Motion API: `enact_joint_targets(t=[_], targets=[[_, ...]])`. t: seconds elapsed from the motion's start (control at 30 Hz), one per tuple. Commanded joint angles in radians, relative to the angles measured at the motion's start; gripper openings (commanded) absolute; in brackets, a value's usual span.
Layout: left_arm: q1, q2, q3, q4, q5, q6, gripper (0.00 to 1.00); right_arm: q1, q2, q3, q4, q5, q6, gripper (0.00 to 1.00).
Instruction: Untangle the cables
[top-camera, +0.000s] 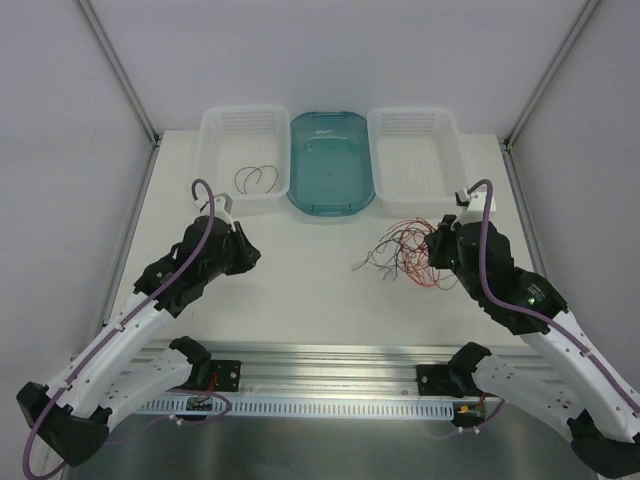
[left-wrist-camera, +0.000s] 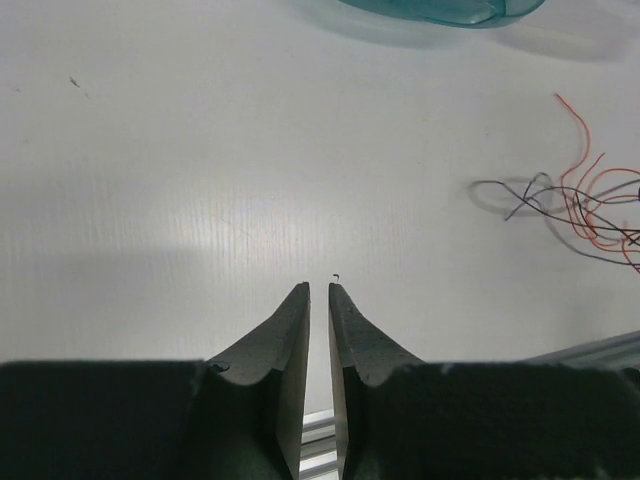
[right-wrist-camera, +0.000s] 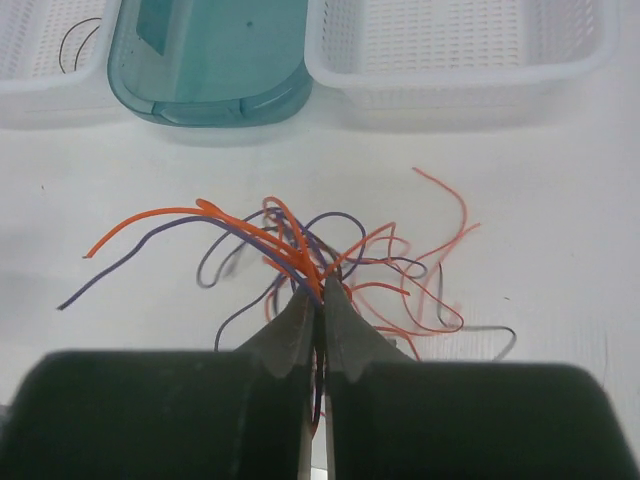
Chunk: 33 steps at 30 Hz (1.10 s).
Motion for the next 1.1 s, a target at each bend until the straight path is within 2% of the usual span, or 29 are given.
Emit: enact_joint_targets(t=[0.0, 0.07, 0.13, 0.2, 0.23, 0.27, 0.3, 0.4, 0.53, 0.63, 0.7, 0.83, 1.07], targets=[[0.003, 0.013, 0.005, -0.024, 0.002, 0.025, 0.13, -0.007, -0.040, 0.055, -0.028, 0.035, -0.038, 0.01], [0.005, 0.004, -0.015, -0.024, -0.012, 0.020, 0.12, -0.006, -0.036, 0.127, -0.056, 0.030, -0.046, 0.01], [0.005, 0.005, -0.022, -0.016, 0.023, 0.020, 0.20, -0.007, -0.024, 0.170, -0.087, -0.006, -0.076, 0.01], [0.003, 0.013, -0.022, 0.013, 0.079, 0.031, 0.45, -0.007, 0.007, 0.213, -0.106, -0.118, -0.086, 0.01], [0.003, 0.024, -0.028, 0.034, 0.162, 0.037, 0.53, -0.006, 0.018, 0.216, -0.105, -0.158, -0.087, 0.01], [0.003, 0.030, -0.032, 0.100, 0.219, 0.043, 0.68, -0.006, 0.032, 0.218, -0.101, -0.195, -0.092, 0.01], [-0.006, 0.037, -0.046, 0.132, 0.266, 0.047, 0.74, -0.006, 0.048, 0.213, -0.096, -0.245, -0.095, 0.01], [-0.040, 0.073, -0.058, 0.243, 0.385, 0.043, 0.88, -0.006, 0.055, 0.198, -0.084, -0.241, -0.083, 0.01], [-0.148, 0.120, -0.097, 0.370, 0.393, 0.048, 0.88, -0.007, 0.050, 0.173, -0.055, -0.264, -0.063, 0.01], [-0.227, 0.152, -0.136, 0.508, 0.390, 0.078, 0.85, -0.004, 0.062, 0.167, -0.028, -0.319, -0.040, 0.01], [-0.264, 0.172, -0.156, 0.620, 0.367, 0.132, 0.83, -0.004, 0.070, 0.164, -0.004, -0.356, -0.026, 0.01], [-0.307, 0.234, -0.169, 0.741, 0.360, 0.204, 0.76, 0.013, 0.087, 0.162, 0.010, -0.375, -0.017, 0.01], [-0.380, 0.364, -0.138, 0.869, 0.311, 0.430, 0.73, 0.040, 0.105, 0.153, 0.033, -0.392, -0.006, 0.01]])
